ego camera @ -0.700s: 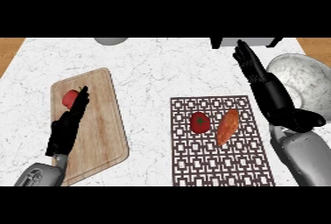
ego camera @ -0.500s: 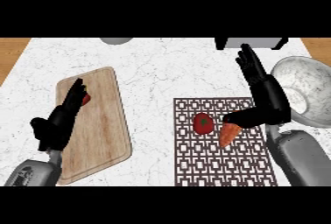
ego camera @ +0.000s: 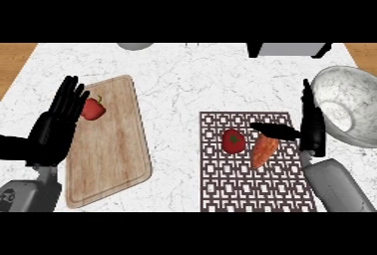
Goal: Pick the tomato from the placemat and place it in the bowl
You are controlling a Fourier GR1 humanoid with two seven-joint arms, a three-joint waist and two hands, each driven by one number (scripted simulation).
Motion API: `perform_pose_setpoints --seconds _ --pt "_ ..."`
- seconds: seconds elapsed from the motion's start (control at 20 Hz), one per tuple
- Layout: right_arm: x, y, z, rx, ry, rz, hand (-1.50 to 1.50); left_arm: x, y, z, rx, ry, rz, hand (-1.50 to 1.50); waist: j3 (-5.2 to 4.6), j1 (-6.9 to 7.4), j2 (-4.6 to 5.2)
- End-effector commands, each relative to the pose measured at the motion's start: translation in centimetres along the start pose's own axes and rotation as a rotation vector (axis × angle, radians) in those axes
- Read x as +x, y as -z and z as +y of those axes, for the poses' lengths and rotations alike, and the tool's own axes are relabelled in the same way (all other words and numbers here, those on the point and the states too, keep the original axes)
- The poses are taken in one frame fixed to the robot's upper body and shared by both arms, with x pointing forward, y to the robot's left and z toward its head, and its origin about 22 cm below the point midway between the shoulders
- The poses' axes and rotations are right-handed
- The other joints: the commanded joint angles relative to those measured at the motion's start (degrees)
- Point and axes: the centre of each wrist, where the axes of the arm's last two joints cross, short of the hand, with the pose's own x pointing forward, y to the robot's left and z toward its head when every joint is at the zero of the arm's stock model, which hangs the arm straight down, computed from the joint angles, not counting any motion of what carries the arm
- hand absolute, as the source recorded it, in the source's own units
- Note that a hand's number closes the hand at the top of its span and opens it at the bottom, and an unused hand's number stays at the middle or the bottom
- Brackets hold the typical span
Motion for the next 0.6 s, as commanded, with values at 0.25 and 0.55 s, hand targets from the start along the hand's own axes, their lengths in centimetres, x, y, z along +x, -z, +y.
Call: perform_pose_setpoints --seconds 0.25,0.55 --pt "5.5 4.6 -1.9 0.021 -0.422 0.094 -1.50 0.9 0.6 1.7 -0.007 -0.059 0.005 0.00 0.08 0.43 0.06" --pt "5.3 3.9 -0.8 0.512 -0.722 0.385 -1.50 0.5 -0.1 0.1 -0.038 -0.064 -0.004 0.00 -0.05 1.82 0.03"
